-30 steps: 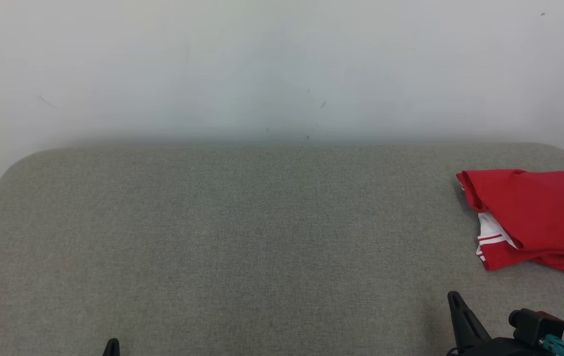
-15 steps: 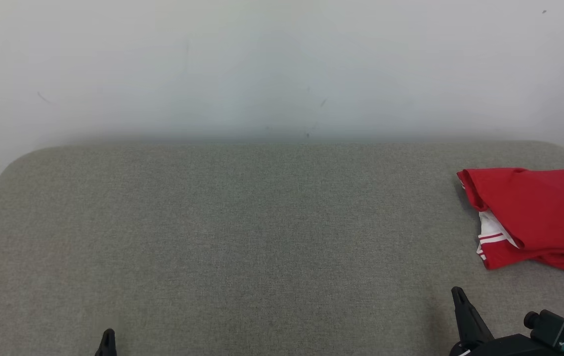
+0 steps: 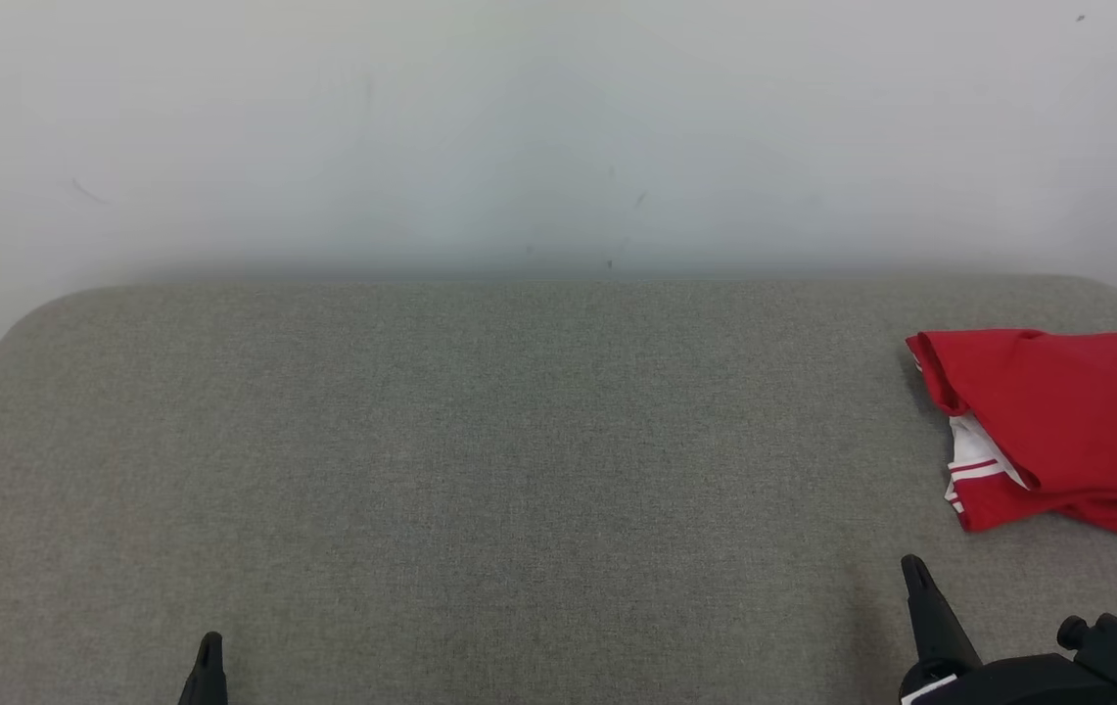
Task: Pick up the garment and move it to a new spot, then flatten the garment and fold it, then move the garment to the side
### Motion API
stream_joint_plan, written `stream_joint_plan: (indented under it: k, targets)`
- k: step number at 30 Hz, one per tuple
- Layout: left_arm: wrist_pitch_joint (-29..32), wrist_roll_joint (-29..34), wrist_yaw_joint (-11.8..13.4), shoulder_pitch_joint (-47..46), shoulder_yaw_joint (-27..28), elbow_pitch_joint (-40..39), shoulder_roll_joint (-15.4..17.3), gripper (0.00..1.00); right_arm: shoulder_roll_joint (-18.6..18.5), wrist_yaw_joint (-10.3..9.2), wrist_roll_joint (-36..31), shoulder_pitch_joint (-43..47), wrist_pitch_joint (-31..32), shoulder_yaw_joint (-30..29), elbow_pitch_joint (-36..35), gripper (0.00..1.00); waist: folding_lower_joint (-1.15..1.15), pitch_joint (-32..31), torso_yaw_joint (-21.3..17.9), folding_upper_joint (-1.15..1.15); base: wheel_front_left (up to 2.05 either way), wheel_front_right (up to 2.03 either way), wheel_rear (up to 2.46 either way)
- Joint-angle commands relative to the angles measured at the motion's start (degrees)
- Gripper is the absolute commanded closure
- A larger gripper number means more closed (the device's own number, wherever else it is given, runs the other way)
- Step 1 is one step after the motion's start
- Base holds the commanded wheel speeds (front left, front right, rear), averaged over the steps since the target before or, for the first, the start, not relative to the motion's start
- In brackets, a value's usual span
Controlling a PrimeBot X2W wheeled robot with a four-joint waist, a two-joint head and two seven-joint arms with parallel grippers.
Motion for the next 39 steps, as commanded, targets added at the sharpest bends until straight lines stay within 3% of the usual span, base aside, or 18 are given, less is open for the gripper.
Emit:
stream_joint_plan:
  k: [1, 39]
  targets:
    - [0.3, -1.4, -0.3, -1.3, 0.6, -0.8, -0.1, 1.0, -0.1, -0.04, 1.8, -1.3, 0.1, -0.2, -0.8, 1.0, 0.0, 0.0, 0.0, 0.0, 0.0, 0.0, 0.0]
    - [7.4, -22.0, -1.6, -4.0, 4.3, -2.3, -2.4, 1.0, -0.1, -0.07, 25.4, -2.5, 0.6, -0.9, -0.9, 1.0, -0.01, 1.0, 0.0, 0.0, 0.0, 0.0, 0.0]
